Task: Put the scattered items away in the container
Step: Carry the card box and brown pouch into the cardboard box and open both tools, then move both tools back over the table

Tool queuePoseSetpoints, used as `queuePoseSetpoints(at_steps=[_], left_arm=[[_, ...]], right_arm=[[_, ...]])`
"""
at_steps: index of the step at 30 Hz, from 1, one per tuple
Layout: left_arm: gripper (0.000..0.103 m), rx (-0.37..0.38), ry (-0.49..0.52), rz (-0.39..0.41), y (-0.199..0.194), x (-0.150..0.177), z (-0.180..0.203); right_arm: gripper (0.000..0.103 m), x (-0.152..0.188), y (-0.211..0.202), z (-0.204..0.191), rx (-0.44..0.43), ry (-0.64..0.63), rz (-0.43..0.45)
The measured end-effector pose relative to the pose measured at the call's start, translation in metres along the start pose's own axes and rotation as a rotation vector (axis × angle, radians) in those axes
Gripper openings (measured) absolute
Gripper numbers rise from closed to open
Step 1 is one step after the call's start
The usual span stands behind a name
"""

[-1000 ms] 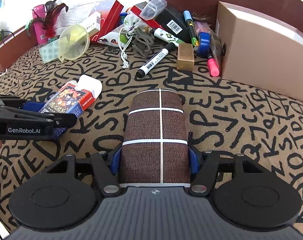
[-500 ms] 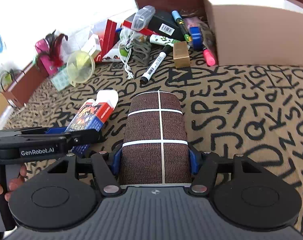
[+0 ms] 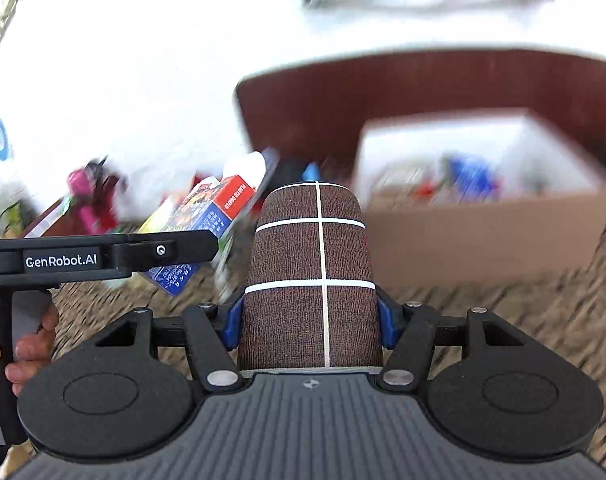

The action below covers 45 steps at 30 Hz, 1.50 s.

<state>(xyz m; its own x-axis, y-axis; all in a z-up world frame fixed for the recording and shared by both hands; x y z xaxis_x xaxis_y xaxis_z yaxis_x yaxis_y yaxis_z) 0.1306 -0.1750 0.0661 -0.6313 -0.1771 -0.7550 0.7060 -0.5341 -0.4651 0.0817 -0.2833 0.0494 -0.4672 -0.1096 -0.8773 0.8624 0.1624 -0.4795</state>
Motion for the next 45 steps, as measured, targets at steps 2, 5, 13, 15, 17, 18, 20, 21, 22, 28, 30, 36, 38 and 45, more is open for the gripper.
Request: queuePoseSetpoints(at_steps=[2, 5, 13, 15, 17, 18, 20, 21, 22, 28, 30, 36, 38, 45], left_arm=[[0.06, 0.031, -0.043, -0.02, 0.02, -0.018, 0.012], [0.06, 0.044, -0.072, -0.046, 0.056, -0.038, 0.027], [0.061, -0.038, -0.05, -0.106, 0.149, -0.05, 0.035], [0.061, -0.045, -0.042, -0.118, 0.166, -0.048, 0.033], [0.061, -0.048, -0.04, -0.129, 0.181, -0.047, 0.031], [0.061, -0.051, -0.039, -0.135, 0.187, -0.046, 0.03], [0.061, -0.061, -0.035, -0.146, 0.204, -0.046, 0.027], [0.061, -0.067, -0.036, -0.15, 0.211, -0.046, 0.026], [0.061, -0.074, -0.039, -0.151, 0.219, -0.047, 0.024], [0.097, -0.066, -0.036, -0.12, 0.241, -0.053, 0.017], [0.101, -0.036, -0.039, -0.124, 0.235, -0.05, 0.018], [0.103, -0.047, -0.026, -0.122, 0.218, -0.041, 0.026], [0.103, -0.045, -0.021, -0.117, 0.209, -0.037, 0.028], [0.103, -0.04, -0.04, -0.119, 0.172, -0.025, 0.03]], right_arm=[[0.066, -0.018, -0.001, 0.022, 0.048, -0.017, 0.021], [0.066, -0.043, 0.006, 0.057, 0.131, -0.047, 0.027], [0.066, -0.061, 0.065, 0.161, 0.281, -0.028, -0.069], [0.066, -0.055, 0.083, 0.18, 0.291, -0.017, -0.106], [0.066, -0.048, 0.098, 0.192, 0.298, -0.012, -0.137], [0.066, -0.046, 0.107, 0.198, 0.3, -0.01, -0.15], [0.066, -0.042, 0.121, 0.209, 0.3, -0.006, -0.173], [0.066, -0.041, 0.128, 0.214, 0.301, -0.006, -0.184], [0.066, -0.04, 0.135, 0.217, 0.303, -0.007, -0.193], [0.081, -0.047, 0.175, 0.244, 0.322, 0.032, -0.254], [0.094, -0.052, 0.166, 0.24, 0.355, 0.008, -0.19], [0.098, -0.045, 0.142, 0.211, 0.313, -0.076, -0.16], [0.098, -0.043, 0.135, 0.202, 0.294, -0.109, -0.163], [0.1, -0.043, 0.112, 0.174, 0.332, -0.164, -0.179]])
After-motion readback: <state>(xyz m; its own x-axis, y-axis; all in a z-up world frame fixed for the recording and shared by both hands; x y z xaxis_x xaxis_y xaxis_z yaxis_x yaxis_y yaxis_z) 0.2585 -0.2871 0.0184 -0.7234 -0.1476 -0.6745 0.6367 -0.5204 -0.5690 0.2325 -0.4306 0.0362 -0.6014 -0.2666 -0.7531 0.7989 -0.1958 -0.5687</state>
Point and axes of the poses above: each gripper's, at about its wrist camera, not at the fingertips, and y roughly the way its jaws point, z to its right, x to its underside, the point moved 6 cm from there along y, roughly the way its jaws point, and after that the axes turned 15 degrees about -y, right-handed, at the moved point
